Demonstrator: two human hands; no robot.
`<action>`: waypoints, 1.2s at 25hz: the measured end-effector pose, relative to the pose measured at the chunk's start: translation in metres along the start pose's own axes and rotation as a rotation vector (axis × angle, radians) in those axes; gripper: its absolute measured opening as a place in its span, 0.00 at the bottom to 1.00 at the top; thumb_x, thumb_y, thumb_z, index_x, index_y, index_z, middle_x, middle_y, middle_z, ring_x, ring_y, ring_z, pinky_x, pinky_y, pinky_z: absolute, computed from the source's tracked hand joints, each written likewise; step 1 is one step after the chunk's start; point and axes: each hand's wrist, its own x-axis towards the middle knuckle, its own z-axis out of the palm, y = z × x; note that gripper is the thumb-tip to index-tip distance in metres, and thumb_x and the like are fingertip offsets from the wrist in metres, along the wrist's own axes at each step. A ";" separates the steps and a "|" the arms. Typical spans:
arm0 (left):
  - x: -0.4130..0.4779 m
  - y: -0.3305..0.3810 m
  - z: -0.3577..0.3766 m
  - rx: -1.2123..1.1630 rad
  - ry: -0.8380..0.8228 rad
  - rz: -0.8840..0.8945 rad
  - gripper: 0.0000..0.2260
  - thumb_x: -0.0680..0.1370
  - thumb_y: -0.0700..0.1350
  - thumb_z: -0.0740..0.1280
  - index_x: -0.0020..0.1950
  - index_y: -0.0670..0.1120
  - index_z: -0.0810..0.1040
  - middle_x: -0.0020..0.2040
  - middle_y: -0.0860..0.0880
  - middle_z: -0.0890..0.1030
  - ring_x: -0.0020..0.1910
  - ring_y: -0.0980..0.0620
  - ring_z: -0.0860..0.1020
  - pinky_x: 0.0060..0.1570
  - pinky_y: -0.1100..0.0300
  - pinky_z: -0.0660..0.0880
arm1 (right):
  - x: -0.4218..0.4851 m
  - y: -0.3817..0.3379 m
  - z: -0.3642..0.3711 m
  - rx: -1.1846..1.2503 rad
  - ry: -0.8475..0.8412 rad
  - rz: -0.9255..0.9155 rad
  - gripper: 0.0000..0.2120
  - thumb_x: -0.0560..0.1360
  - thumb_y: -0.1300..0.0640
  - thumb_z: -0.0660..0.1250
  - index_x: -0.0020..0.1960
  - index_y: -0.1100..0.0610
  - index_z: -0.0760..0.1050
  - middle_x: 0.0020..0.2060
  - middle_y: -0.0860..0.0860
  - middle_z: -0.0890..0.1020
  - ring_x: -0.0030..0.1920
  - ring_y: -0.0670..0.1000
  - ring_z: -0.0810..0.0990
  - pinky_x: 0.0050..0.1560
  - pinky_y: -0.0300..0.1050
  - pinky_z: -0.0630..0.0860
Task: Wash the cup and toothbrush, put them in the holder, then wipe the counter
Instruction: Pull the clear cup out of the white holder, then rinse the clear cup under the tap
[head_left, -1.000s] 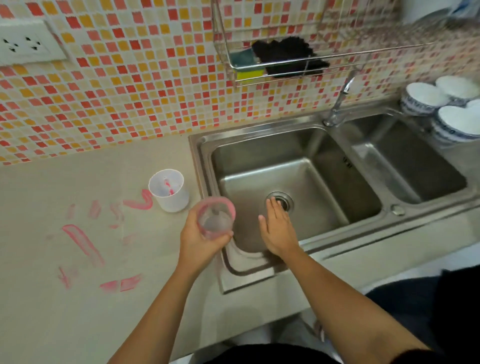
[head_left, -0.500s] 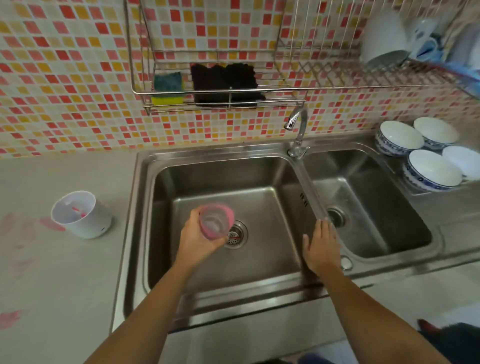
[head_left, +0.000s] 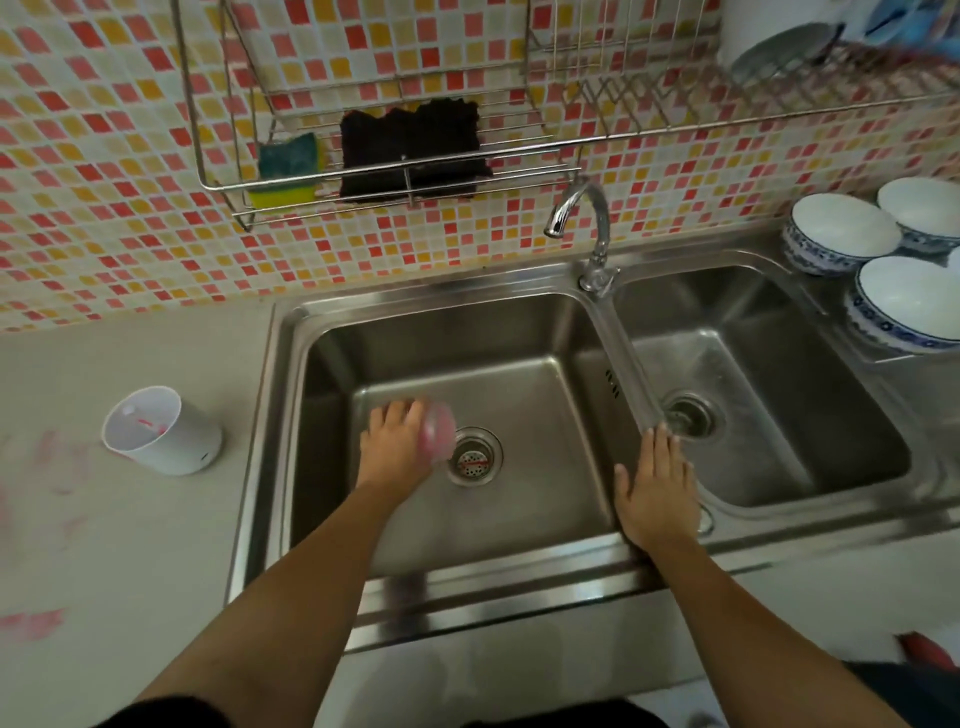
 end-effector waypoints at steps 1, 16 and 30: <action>0.001 0.001 0.000 0.062 -0.007 0.022 0.33 0.69 0.45 0.71 0.72 0.49 0.62 0.69 0.46 0.67 0.67 0.41 0.63 0.59 0.46 0.70 | 0.000 -0.001 0.001 0.006 0.009 0.001 0.38 0.73 0.41 0.38 0.76 0.62 0.51 0.76 0.59 0.54 0.76 0.59 0.51 0.74 0.57 0.53; 0.030 0.021 -0.020 0.653 0.169 0.455 0.33 0.53 0.47 0.81 0.57 0.47 0.78 0.53 0.45 0.80 0.55 0.43 0.79 0.44 0.50 0.77 | 0.001 0.000 0.005 0.013 0.008 0.004 0.34 0.75 0.44 0.41 0.76 0.61 0.46 0.77 0.57 0.49 0.77 0.57 0.46 0.75 0.54 0.48; 0.031 0.041 -0.020 0.324 0.195 0.122 0.30 0.66 0.44 0.73 0.66 0.48 0.69 0.64 0.46 0.72 0.65 0.44 0.69 0.57 0.49 0.72 | 0.001 0.000 0.005 -0.007 0.006 0.006 0.31 0.80 0.46 0.48 0.76 0.61 0.43 0.77 0.58 0.44 0.77 0.56 0.44 0.75 0.52 0.47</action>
